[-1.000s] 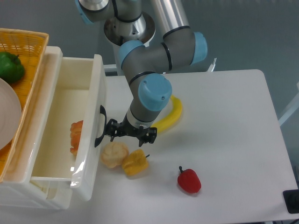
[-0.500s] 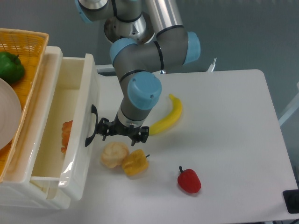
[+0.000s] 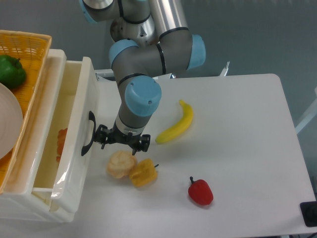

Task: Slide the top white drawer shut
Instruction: 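Push the white drawer front inward into the cabinet with the gripper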

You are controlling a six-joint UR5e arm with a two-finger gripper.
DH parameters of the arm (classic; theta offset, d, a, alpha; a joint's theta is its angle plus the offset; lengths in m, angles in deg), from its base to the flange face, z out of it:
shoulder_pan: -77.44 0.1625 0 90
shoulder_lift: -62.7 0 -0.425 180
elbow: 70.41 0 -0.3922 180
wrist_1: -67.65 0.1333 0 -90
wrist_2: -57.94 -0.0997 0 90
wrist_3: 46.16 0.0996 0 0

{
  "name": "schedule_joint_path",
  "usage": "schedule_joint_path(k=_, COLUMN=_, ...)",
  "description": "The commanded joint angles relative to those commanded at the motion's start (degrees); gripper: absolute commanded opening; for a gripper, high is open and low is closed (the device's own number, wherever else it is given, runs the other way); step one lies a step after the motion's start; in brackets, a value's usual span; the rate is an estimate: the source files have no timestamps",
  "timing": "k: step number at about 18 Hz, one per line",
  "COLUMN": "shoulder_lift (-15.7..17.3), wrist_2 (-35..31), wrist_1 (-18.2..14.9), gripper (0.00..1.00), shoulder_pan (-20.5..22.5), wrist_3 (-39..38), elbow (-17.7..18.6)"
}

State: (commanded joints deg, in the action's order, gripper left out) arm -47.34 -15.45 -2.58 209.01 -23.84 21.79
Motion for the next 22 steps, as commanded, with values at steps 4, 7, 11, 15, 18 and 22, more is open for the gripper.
schedule_joint_path(k=4, shoulder_lift=-0.09, wrist_2=0.09, wrist_1=0.0, gripper=1.0, shoulder_pan=-0.09, wrist_3=0.0, elbow=0.0)
schedule_joint_path(k=7, shoulder_lift=-0.09, wrist_2=0.0, wrist_1=0.0, gripper=1.0, shoulder_pan=-0.62, wrist_3=-0.09, elbow=0.0)
schedule_joint_path(k=11, shoulder_lift=-0.09, wrist_2=0.0, wrist_1=0.0, gripper=1.0, shoulder_pan=-0.62, wrist_3=-0.09, elbow=0.0)
schedule_joint_path(k=15, shoulder_lift=-0.09, wrist_2=0.35, wrist_1=0.09, gripper=1.0, shoulder_pan=-0.62, wrist_3=-0.35, elbow=0.0)
schedule_joint_path(k=18, shoulder_lift=-0.09, wrist_2=0.35, wrist_1=0.09, gripper=1.0, shoulder_pan=-0.88, wrist_3=-0.88, elbow=0.0)
schedule_joint_path(k=22, shoulder_lift=-0.09, wrist_2=0.35, wrist_1=0.09, gripper=1.0, shoulder_pan=-1.06, wrist_3=-1.14, elbow=0.0)
